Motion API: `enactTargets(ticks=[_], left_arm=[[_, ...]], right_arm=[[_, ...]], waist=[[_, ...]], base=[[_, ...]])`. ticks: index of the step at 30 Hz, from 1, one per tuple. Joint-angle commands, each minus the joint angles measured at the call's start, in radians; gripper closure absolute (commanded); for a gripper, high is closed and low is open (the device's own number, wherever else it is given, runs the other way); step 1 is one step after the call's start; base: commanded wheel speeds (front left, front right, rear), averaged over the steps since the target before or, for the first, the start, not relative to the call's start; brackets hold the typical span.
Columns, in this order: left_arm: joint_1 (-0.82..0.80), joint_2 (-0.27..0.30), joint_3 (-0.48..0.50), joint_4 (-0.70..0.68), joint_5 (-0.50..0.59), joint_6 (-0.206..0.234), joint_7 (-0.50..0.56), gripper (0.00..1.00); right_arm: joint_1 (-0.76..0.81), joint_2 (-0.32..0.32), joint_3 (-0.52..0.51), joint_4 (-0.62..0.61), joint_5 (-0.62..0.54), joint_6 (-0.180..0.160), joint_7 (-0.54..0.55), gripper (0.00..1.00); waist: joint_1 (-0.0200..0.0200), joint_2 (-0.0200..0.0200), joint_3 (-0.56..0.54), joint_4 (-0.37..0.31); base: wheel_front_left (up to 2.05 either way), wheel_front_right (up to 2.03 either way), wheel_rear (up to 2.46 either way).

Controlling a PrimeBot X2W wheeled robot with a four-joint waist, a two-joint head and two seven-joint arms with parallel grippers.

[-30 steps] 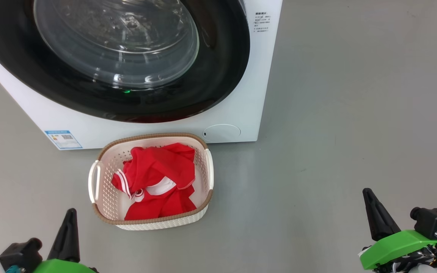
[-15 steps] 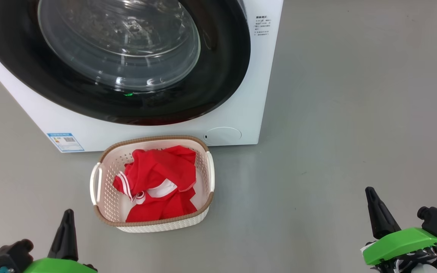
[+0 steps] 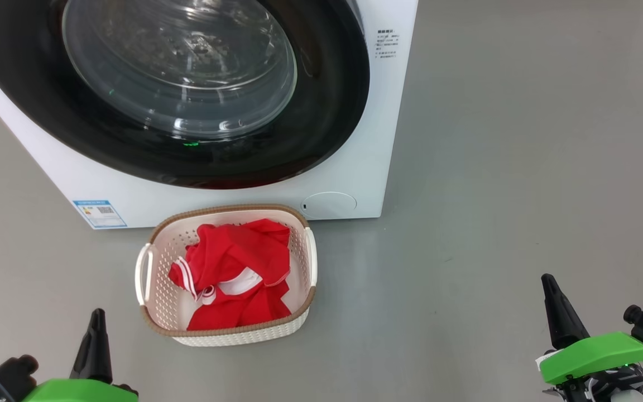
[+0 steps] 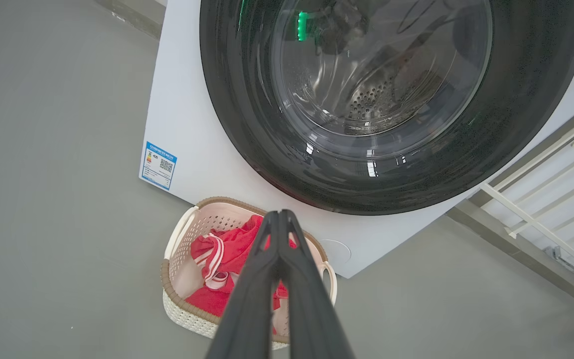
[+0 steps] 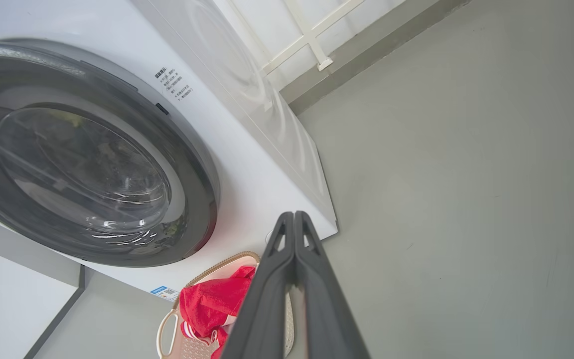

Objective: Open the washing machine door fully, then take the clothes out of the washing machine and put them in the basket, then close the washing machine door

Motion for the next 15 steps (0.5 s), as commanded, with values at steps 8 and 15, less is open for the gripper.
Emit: enactTargets(ticks=[8, 15], left_arm=[[-0.012, 0.008, 0.027, -0.036, -0.093, -0.001, 0.022, 1.00], [-0.012, 0.004, 0.034, -0.042, -0.166, -0.002, 0.043, 1.00]], right_arm=[[0.001, 0.000, -0.005, -0.037, 0.086, -0.001, 0.024, 1.00], [0.003, 0.007, -0.011, -0.045, 0.154, -0.001, 0.045, 1.00]], waist=[[-0.0001, -0.0001, -0.008, 0.002], [-0.0001, -0.0001, -0.016, 0.004]], base=[[0.00, 0.00, 0.00], [0.00, 0.00, 0.00]])
